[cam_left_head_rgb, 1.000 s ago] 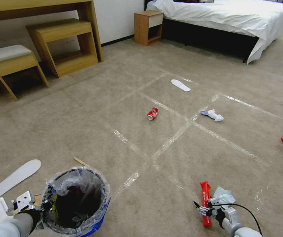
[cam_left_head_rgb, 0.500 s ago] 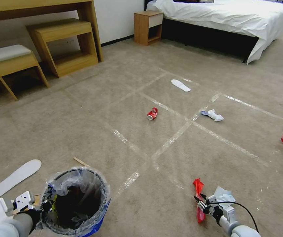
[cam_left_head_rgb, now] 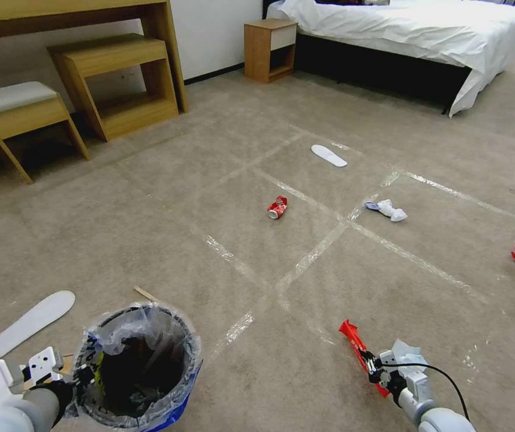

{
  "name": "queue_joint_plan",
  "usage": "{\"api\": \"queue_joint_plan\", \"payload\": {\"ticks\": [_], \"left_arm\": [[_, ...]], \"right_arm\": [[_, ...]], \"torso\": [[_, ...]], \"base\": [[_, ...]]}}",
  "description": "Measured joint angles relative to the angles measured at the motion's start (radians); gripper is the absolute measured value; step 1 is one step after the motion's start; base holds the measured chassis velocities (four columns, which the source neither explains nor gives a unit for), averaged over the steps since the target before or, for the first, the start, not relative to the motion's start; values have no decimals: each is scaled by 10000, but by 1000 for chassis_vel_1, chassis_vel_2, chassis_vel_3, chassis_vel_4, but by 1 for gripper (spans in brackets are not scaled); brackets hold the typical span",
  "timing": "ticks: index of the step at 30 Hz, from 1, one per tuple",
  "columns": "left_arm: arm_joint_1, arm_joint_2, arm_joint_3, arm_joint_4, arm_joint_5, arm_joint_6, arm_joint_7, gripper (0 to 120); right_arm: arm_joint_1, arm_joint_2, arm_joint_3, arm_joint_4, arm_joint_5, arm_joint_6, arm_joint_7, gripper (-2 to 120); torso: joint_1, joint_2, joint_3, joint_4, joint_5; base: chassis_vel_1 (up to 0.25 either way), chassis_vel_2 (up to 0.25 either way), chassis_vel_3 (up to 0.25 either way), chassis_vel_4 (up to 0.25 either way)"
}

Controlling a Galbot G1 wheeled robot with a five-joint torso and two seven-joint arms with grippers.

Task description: Pick up the trash bin and place the garbage on the floor into it.

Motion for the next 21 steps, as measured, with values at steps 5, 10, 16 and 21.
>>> {"api": "queue_joint_plan", "payload": {"ticks": [5,10,16,21], "left_arm": [[1,-8,3,-14,6,0,2,0],[5,18,-16,-117,-95,0,-17,0],[-1,64,-88,-243,-274,0,-83,0],[-35,84,-161,-343,-532,0,-174,0]], "right_arm": [[-30,19,191,130,67,41,51,1],[-136,4,1031,764,154,153,-26,0],[-374,-204,2345,2164,160,501,-101,0],[-503,-366,3461,3913,404,970,-331,0]], "torso": [[0,0,0,0,0],[0,0,0,0,0],[0,0,0,0,-1],[0,0,0,0,-1]], "base": [[0,0,0,0],[0,0,0,0],[0,0,0,0],[0,0,0,0]]}}
